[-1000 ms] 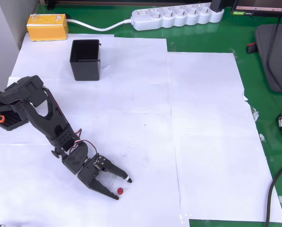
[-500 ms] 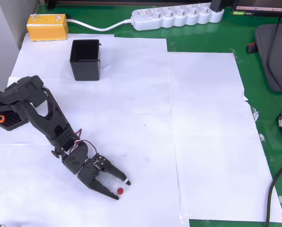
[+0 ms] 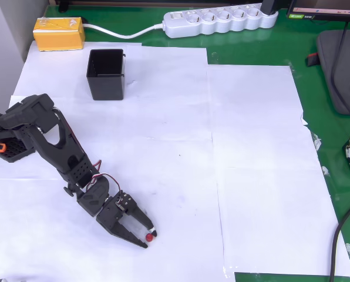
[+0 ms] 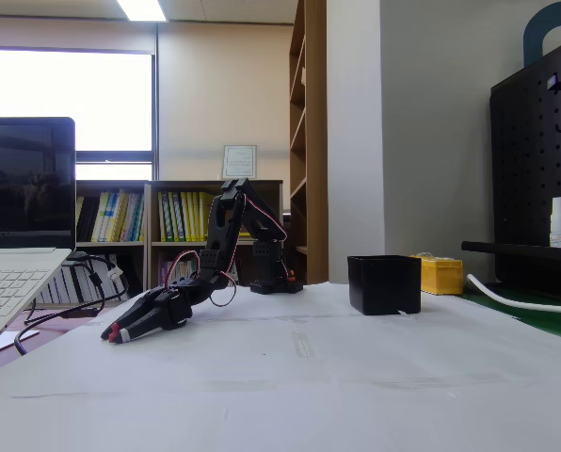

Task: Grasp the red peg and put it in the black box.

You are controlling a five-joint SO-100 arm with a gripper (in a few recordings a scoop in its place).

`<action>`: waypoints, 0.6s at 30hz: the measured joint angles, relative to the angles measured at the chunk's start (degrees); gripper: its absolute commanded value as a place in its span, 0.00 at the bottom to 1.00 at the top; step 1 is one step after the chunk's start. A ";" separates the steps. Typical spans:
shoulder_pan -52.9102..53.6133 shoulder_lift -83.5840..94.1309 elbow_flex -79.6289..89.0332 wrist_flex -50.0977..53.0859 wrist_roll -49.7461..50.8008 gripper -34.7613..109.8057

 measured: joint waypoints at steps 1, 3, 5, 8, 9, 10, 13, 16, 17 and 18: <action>0.00 0.00 0.00 0.00 0.00 0.30; 0.00 0.00 0.00 0.00 0.00 0.29; 0.00 0.00 0.00 0.00 0.00 0.28; 0.00 0.00 0.00 0.00 0.00 0.28; 0.00 0.00 0.00 0.00 0.00 0.27; 0.00 0.00 0.00 0.00 0.00 0.26; 0.00 0.00 0.00 0.00 0.00 0.24; 0.00 0.00 0.00 0.00 0.00 0.24; 0.00 0.00 0.00 0.00 0.00 0.24; 0.00 0.00 0.00 0.00 -0.09 0.24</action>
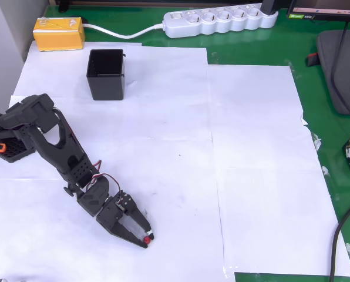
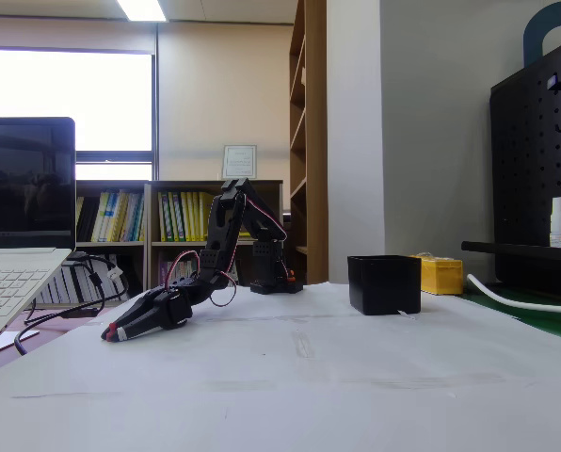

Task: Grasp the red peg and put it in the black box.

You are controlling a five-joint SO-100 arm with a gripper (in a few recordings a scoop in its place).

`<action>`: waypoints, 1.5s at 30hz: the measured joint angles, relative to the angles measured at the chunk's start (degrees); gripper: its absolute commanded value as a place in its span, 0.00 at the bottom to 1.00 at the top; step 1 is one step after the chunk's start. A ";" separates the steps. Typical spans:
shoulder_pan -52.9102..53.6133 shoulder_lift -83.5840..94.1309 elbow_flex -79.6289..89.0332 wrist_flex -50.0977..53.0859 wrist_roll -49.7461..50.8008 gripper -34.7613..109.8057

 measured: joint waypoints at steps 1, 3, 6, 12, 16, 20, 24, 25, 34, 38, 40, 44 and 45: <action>0.00 0.00 0.00 0.18 -0.44 0.24; 0.00 0.00 0.00 1.14 -1.05 0.24; 0.00 -2.46 0.09 5.98 -1.23 0.24; -0.09 -15.21 -0.09 31.29 -1.23 0.24; -1.41 -24.43 2.11 54.49 -1.67 0.24; -2.81 -30.50 9.40 76.99 -0.97 0.24; -4.31 -34.37 19.34 99.40 1.05 0.24; -5.01 -35.33 21.45 104.33 1.85 0.24; -13.45 -41.66 31.46 133.33 8.53 0.24; -20.39 -42.98 35.16 141.42 13.80 0.24; -24.26 -43.07 37.35 145.37 16.52 0.24; -31.73 -43.07 39.73 149.94 22.59 0.24; -33.31 -43.07 39.90 150.47 23.82 0.24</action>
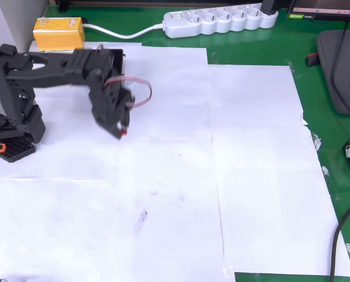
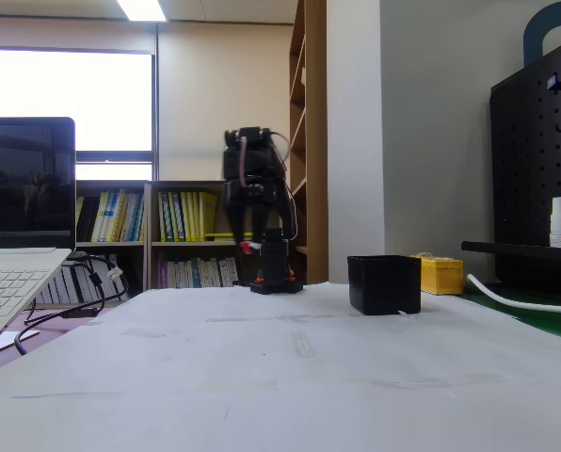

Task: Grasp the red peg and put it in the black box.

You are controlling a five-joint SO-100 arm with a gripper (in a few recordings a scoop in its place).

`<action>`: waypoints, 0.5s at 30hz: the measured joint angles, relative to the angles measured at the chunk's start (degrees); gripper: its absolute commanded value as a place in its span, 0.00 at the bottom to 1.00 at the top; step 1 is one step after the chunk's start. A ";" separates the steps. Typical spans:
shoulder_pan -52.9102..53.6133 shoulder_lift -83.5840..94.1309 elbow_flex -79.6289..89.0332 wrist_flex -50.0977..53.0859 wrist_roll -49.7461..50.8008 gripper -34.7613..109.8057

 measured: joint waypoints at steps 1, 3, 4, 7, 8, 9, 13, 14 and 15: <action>-1.93 0.00 0.00 0.44 1.14 0.24; -5.62 0.00 0.00 0.88 3.16 0.24; -7.47 0.00 0.00 0.88 3.96 0.24; -12.66 0.00 0.00 0.88 5.45 0.24; -14.68 0.00 0.00 0.88 6.15 0.24; -16.96 0.00 0.00 0.88 6.77 0.24; -25.84 0.00 0.00 0.88 9.67 0.24; -27.77 0.00 0.00 0.88 10.63 0.24; -29.44 0.00 0.00 0.88 11.43 0.24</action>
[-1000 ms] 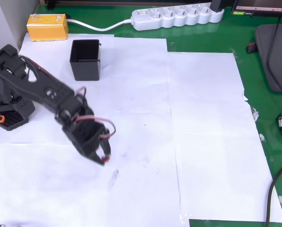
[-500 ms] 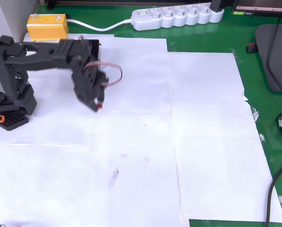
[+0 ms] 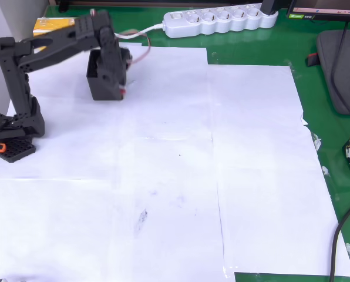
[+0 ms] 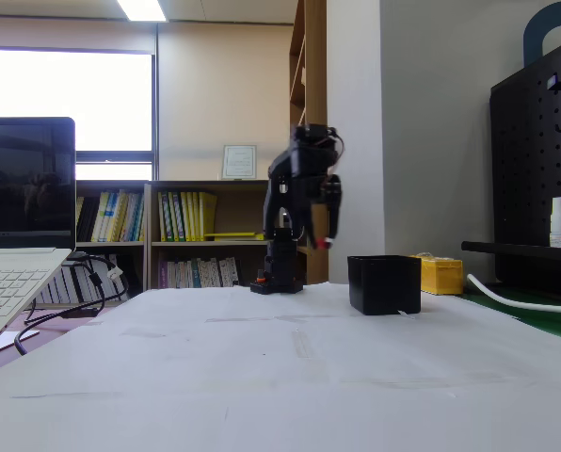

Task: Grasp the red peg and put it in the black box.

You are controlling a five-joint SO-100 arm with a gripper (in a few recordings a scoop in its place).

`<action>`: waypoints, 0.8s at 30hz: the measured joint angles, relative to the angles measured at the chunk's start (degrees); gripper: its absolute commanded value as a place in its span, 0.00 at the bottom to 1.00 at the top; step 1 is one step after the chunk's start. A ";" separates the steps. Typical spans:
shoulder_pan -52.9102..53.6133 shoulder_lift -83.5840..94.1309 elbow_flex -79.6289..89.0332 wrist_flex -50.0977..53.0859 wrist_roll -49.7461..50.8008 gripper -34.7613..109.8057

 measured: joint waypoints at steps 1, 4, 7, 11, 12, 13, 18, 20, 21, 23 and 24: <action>-1.58 -0.26 0.00 0.00 0.62 0.24; -6.50 -1.58 0.00 0.79 2.02 0.24; -10.72 -1.76 0.00 0.70 3.96 0.24; -13.89 -1.76 -0.35 -1.23 5.63 0.24; -14.33 -1.76 -0.35 -1.67 5.98 0.24; -14.68 -1.76 -0.53 -2.37 6.50 0.24; -16.44 -1.76 -3.08 -5.98 6.50 0.24; -16.79 -1.58 -3.69 -6.77 6.50 0.24; -16.79 -1.23 -3.87 -6.86 6.86 0.24; -16.70 -0.88 -4.04 -7.12 7.03 0.25; -16.70 -0.88 -4.31 -7.56 7.03 0.28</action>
